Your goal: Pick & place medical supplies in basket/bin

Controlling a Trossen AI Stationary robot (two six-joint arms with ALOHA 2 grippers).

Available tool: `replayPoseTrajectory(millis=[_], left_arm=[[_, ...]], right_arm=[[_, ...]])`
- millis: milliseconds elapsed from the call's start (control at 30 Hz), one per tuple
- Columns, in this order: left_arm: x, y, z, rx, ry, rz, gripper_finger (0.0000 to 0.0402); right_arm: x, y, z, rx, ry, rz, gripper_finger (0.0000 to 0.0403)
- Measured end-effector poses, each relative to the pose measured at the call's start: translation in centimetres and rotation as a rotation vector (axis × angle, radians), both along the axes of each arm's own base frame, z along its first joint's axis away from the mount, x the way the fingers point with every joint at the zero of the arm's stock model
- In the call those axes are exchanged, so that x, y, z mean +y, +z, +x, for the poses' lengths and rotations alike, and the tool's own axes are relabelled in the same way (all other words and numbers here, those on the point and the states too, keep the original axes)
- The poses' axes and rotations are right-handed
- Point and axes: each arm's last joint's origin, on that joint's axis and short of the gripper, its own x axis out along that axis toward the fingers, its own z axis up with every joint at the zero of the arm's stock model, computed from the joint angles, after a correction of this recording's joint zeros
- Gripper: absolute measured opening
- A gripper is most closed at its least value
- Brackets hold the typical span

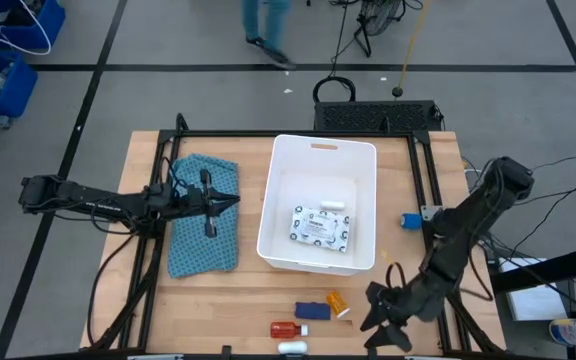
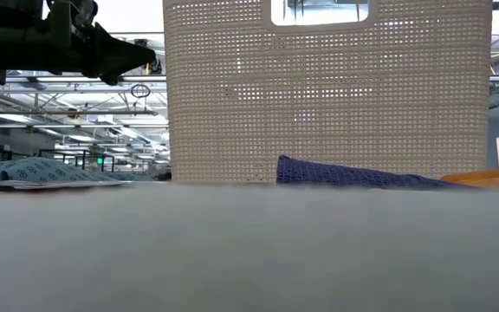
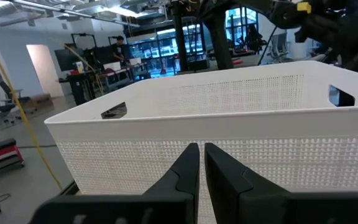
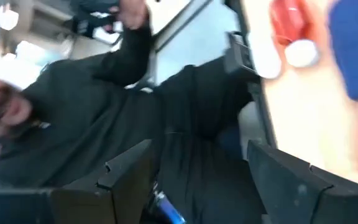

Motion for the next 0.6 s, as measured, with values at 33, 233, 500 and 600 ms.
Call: replayPoseTrajectory(millis=[33, 233, 500, 600], left_arm=[[0.0, 0.0, 0.0, 0.0, 0.0, 0.004, 0.0031], [0.0, -0.2, 0.0, 0.025, 0.0, 0.006, 0.0031], [0.0, -0.4, 0.0, 0.046, 0.002, 0.025, 0.0031], [0.0, -0.4, 0.0, 0.05, 0.002, 0.025, 0.0031]], right_arm=[[0.2, -0.5, 0.0, 0.021, -0.017, -0.013, 0.0254], [0.5, -2.2, 0.6, 0.095, -0.075, -0.033, 0.0254], [1.8, -3.8, 2.4, 0.157, -0.097, -0.024, 0.0254], [3.0, -2.3, 3.6, 0.052, -0.096, -0.06, 0.0254]])
